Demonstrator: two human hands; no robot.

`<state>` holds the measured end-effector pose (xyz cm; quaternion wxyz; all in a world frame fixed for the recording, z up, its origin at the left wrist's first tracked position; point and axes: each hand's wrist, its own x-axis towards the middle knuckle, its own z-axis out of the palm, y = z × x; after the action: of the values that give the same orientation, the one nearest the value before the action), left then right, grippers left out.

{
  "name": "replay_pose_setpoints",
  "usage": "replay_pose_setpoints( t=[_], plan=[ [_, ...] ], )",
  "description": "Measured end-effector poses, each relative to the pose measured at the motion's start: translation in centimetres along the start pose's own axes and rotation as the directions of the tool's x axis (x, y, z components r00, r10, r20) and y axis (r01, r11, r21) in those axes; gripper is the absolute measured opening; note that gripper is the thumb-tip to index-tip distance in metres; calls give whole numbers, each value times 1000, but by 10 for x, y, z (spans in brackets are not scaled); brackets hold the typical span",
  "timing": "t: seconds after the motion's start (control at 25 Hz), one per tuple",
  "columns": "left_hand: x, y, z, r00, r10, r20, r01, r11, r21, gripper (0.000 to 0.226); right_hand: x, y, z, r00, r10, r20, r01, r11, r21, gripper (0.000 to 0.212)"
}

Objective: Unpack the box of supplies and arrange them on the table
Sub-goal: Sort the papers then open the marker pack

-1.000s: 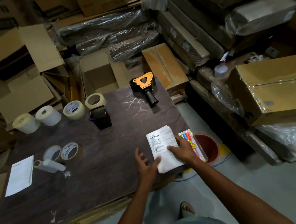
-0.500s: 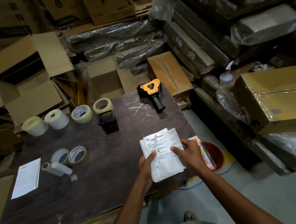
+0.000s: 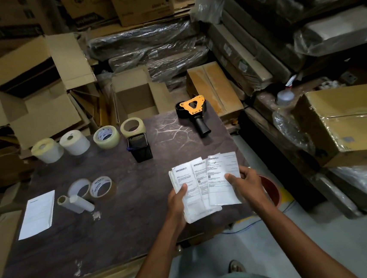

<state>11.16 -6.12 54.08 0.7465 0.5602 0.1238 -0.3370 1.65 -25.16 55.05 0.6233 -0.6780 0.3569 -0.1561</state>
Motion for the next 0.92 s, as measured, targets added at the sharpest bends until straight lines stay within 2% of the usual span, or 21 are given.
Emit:
replay_pose_setpoints(
  t=[0.16,0.28,0.36,0.48,0.6,0.72,0.76,0.84,0.92],
  plan=[
    [-1,1,-1,996,-16,84,15,1000,2,30,-4,-5,13,999,-33,19,33,999,9,25],
    [-2,-3,2,990,12,138,-20,998,55,39,-11,-6,28,997,-34,74,41,995,-95,31],
    [-2,-9,6,992,40,121,-51,995,91,41,-17,-2,39,981,7,192,22,989,-147,43],
    [3,-19,7,999,46,18,-49,977,209,46,-23,15,56,939,52,341,-20,995,-97,57],
    [6,-21,6,996,78,-34,-61,936,348,50,-23,19,55,939,113,324,-79,990,-117,46],
    [3,-20,4,989,141,52,-150,901,407,56,-19,13,49,927,198,318,-168,978,-121,37],
    [5,-19,2,982,179,67,-190,883,429,58,-18,11,49,942,173,287,-146,983,-115,41],
    [9,-18,-2,959,271,87,-275,807,522,65,-16,16,51,984,29,175,-7,992,-125,59],
    [6,-15,0,920,376,107,-363,723,588,72,-15,22,55,983,-129,131,143,984,-104,71]
  ],
)
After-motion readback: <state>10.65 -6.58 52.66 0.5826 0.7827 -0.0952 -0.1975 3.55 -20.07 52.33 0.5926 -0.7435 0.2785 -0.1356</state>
